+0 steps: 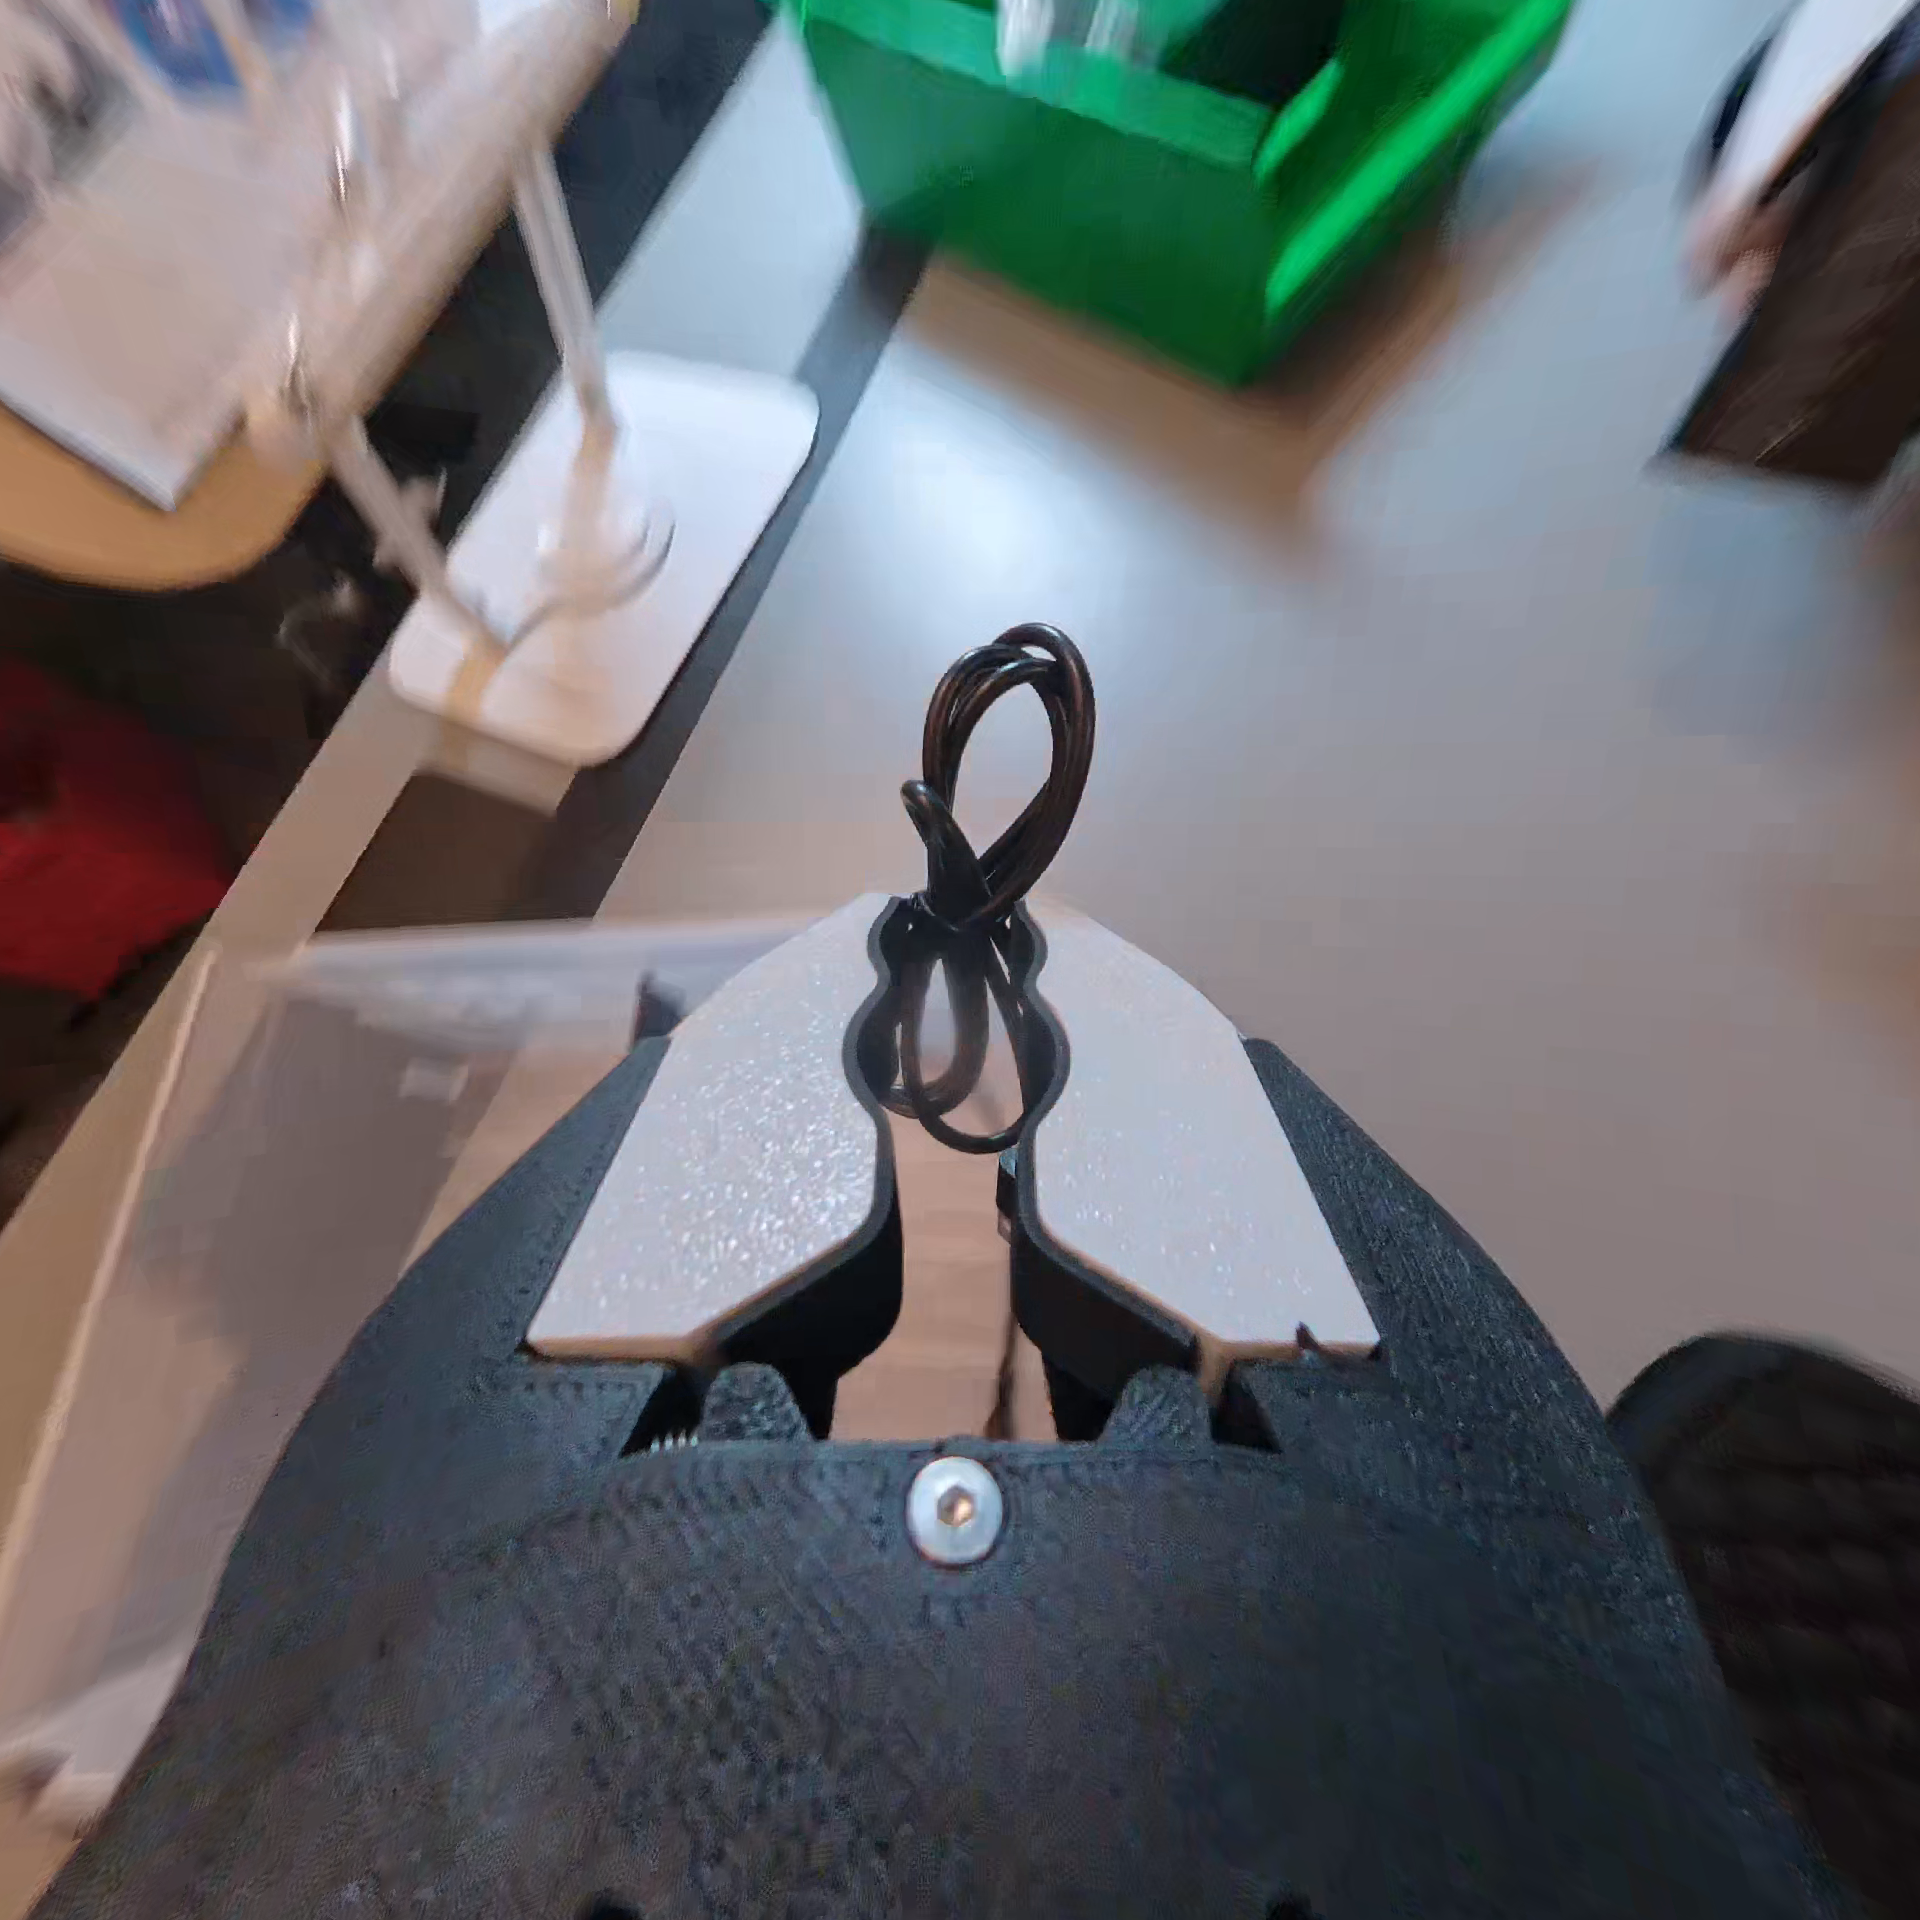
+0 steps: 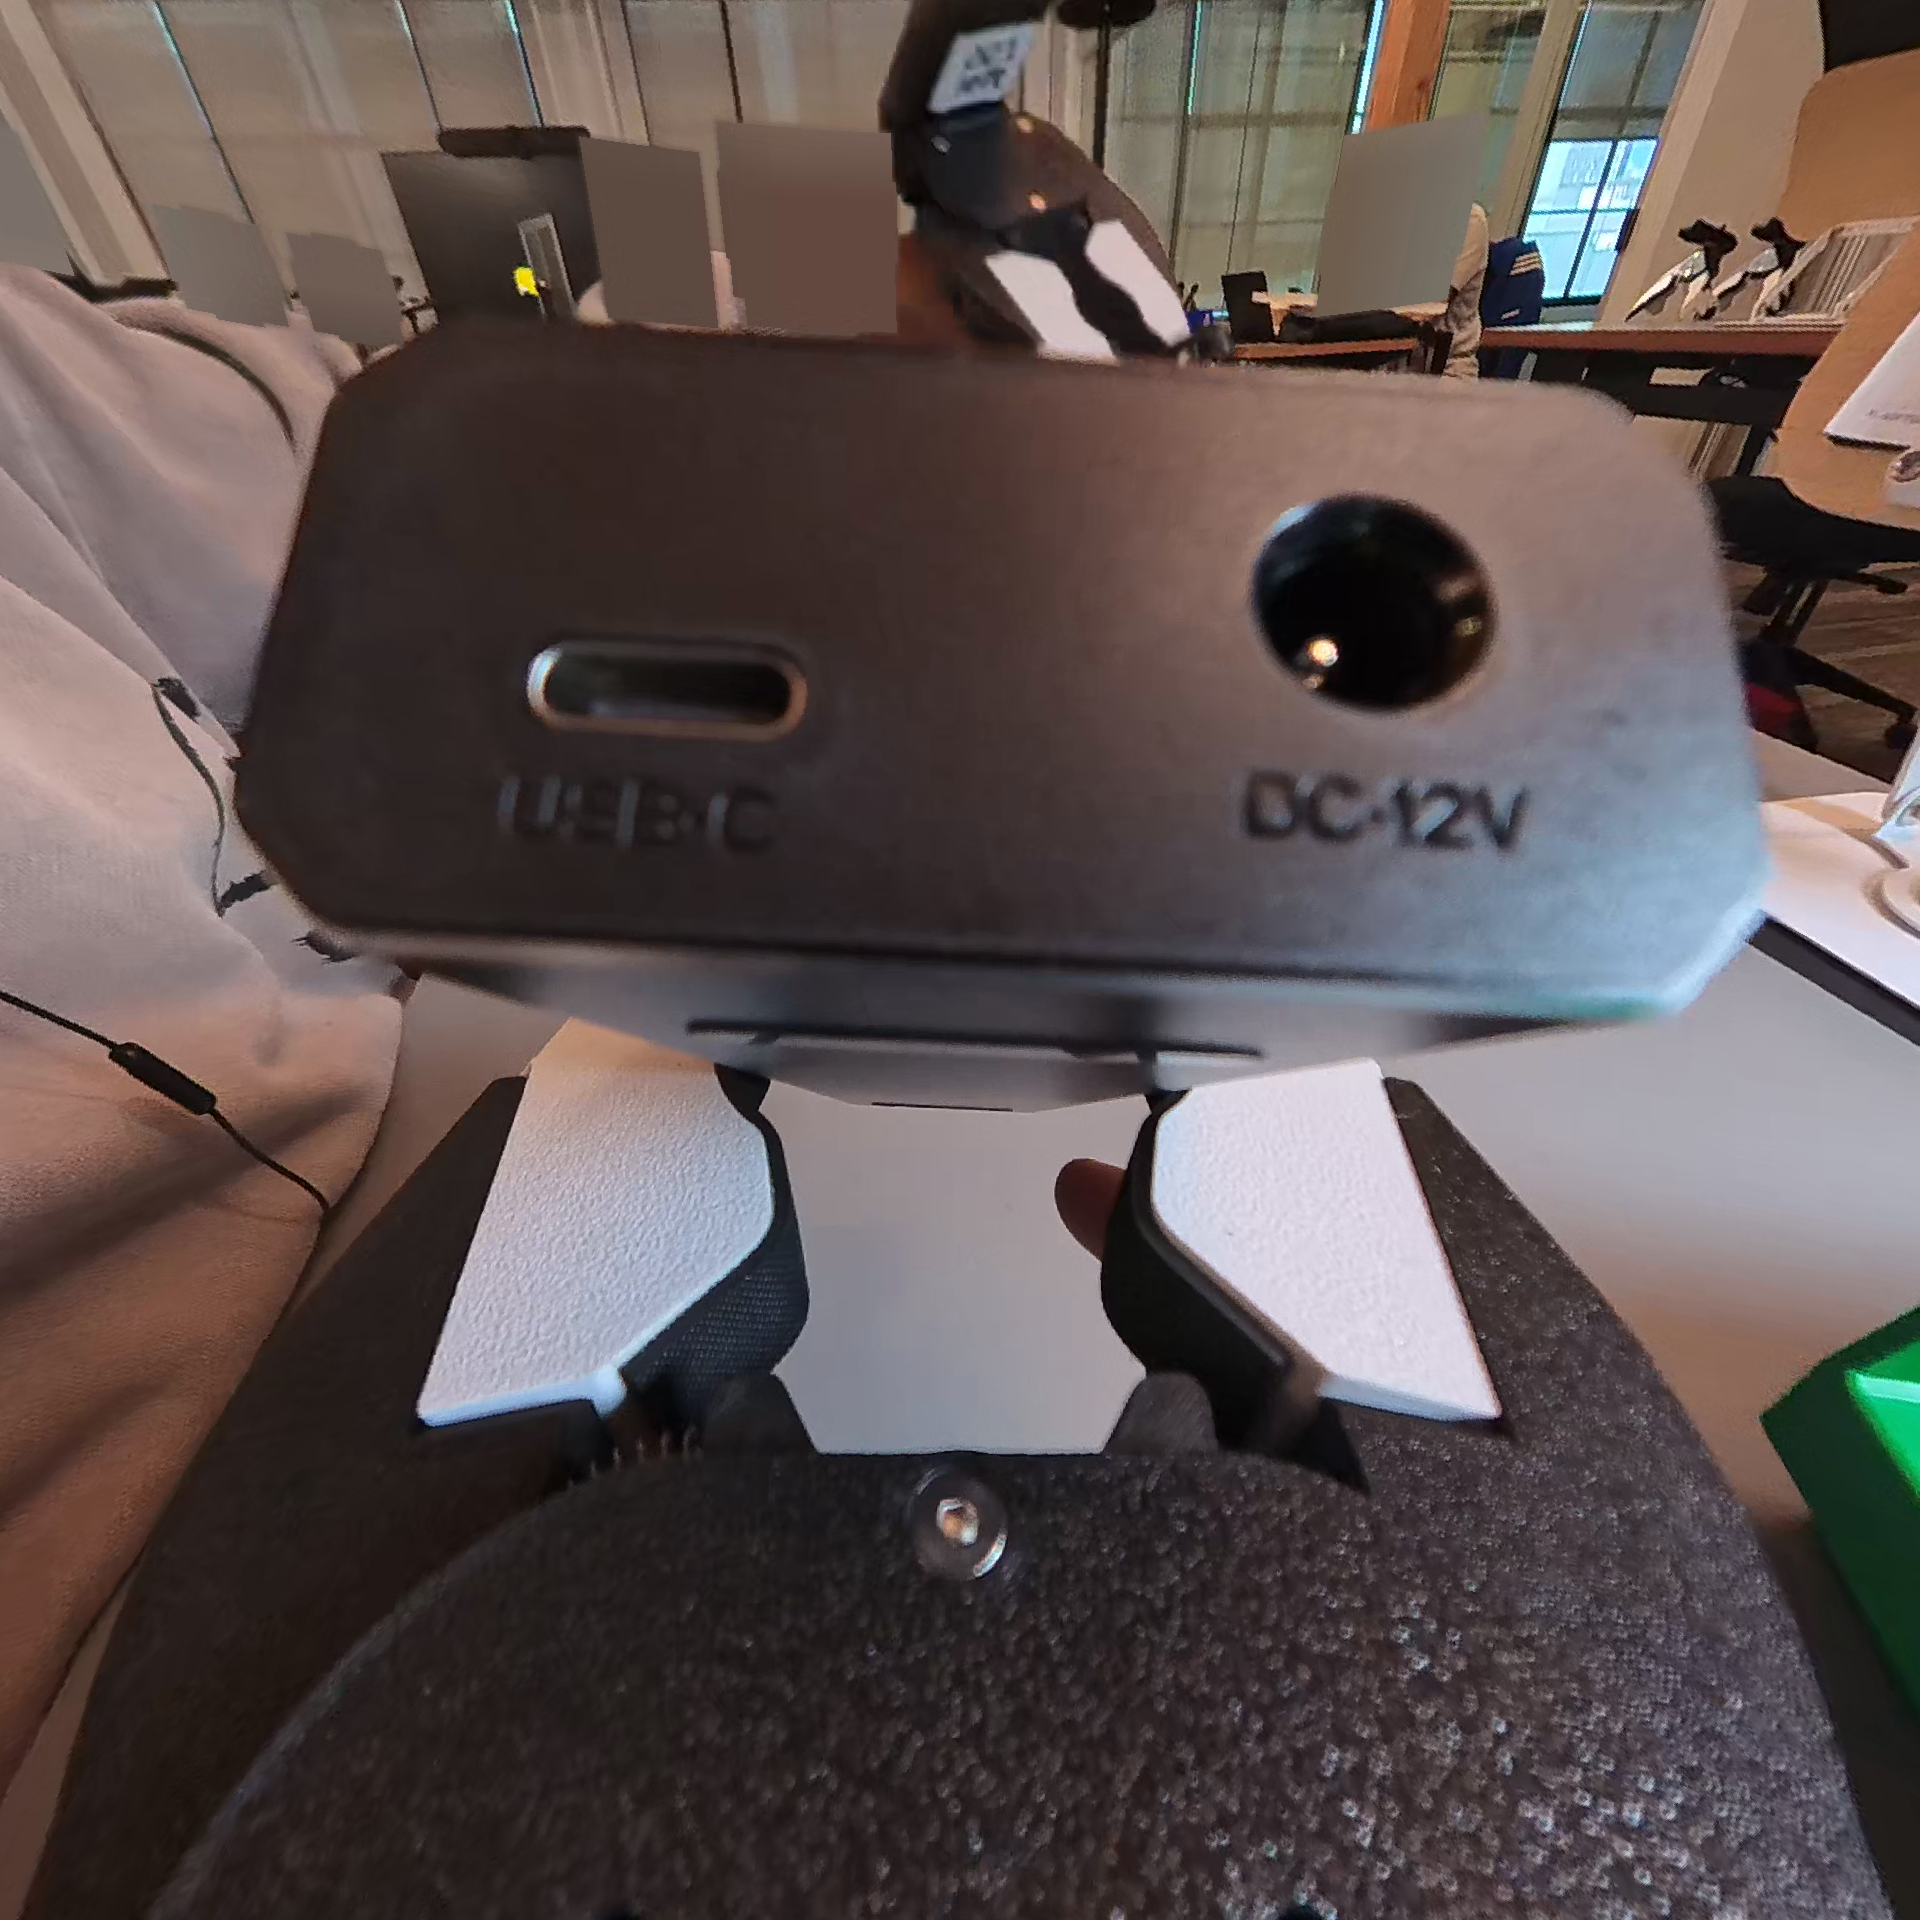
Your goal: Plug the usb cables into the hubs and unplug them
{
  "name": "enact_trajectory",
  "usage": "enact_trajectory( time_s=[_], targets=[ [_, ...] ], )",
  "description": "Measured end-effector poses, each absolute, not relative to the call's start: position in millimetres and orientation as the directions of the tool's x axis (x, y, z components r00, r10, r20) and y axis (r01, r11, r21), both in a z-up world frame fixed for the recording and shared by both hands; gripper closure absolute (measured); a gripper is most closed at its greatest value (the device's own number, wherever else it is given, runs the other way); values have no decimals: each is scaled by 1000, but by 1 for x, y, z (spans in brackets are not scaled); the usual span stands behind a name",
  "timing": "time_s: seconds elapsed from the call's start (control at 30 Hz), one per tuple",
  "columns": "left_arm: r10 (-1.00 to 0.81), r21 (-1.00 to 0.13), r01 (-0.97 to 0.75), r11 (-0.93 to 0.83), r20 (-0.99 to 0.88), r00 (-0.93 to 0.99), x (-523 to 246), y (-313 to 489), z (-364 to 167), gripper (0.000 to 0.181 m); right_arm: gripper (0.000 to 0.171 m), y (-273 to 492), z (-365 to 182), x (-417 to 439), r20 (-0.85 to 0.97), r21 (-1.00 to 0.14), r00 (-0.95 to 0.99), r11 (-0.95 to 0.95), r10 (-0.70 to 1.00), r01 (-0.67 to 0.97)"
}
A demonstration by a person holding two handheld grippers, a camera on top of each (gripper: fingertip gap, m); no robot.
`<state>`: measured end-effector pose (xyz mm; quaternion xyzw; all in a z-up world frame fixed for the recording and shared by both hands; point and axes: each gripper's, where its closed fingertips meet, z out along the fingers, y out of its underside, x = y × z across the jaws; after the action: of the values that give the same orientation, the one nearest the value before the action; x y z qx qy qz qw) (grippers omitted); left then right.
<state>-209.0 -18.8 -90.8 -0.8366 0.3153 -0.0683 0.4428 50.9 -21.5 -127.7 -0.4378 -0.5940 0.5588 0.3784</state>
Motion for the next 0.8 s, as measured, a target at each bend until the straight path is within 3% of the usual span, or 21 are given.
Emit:
enact_trajectory(
  time_s=[0.03,0.2,0.33,0.53,0.67,0.8],
  targets=[
    [-603,-846,-404,-349,-128,787,-189,-21,-77,162,101,-22,-127,51,-36,-996,-330,-5,943,94],
    [-723,-987,-8,-161,112,681,-96,-35,-58,162,101,-23,-123,52,-24,-996,-318,4,948,85],
    [-757,-939,296,-175,321,569,-57,-28,-79,162,101,-18,-125,54,-22,-996,-303,6,953,89],
    [-653,-920,180,-347,375,658,-26,2,-168,162,101,-8,-132,56,-29,-994,-280,3,959,112],
    [-567,-914,131,-384,345,748,-39,11,-188,162,101,-8,-135,56,-28,-993,-284,7,958,121],
    [-456,-885,193,-423,392,799,-59,17,-197,162,101,-12,-139,54,-46,-991,-302,-6,952,130]
  ],
)
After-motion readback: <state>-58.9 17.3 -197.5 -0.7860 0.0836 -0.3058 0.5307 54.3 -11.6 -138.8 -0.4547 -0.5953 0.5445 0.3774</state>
